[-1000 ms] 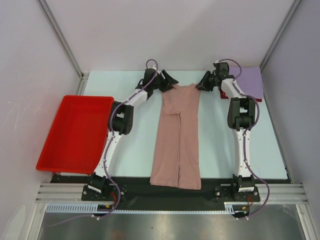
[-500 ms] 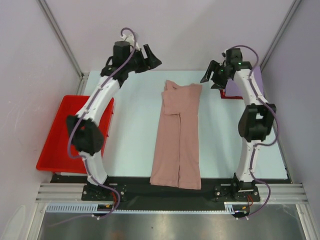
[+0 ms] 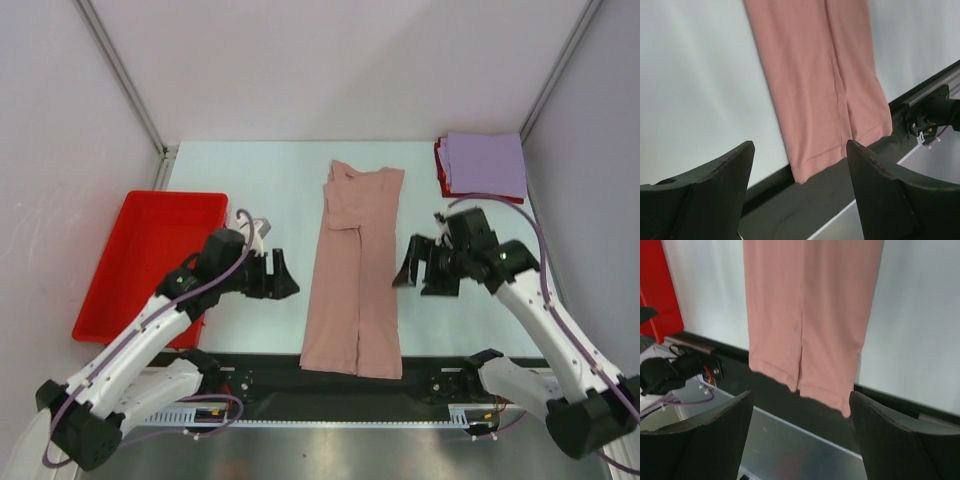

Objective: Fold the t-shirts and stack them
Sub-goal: Fold the tshirt

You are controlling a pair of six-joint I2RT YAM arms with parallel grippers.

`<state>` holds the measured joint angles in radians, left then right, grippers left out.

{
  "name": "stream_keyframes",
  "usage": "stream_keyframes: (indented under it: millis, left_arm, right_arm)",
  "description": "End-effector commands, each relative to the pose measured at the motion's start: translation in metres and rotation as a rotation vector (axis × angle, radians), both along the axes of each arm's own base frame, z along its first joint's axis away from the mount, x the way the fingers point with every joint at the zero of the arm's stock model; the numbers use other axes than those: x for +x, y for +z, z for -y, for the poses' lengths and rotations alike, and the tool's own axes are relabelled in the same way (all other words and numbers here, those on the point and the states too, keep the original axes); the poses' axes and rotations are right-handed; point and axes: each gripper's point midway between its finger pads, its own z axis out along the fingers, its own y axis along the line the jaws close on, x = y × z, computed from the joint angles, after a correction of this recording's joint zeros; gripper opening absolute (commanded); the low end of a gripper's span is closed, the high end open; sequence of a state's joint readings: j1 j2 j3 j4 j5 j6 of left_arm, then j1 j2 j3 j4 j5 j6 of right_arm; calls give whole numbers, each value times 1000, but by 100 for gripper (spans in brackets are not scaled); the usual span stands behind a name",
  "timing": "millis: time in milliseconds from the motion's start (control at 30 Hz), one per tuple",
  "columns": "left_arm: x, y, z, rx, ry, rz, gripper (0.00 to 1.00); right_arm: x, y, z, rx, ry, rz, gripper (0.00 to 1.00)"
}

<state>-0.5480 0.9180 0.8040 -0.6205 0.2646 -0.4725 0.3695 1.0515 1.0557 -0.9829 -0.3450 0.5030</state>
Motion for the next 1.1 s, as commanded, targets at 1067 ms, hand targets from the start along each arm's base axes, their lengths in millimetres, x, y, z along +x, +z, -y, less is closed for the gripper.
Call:
stream_keyframes:
  millis: [1067]
  left_arm:
    - [-124,-144,27,54,9,-542,63]
  right_arm:
    - [-148,-164,-4,71,-74,-444,49]
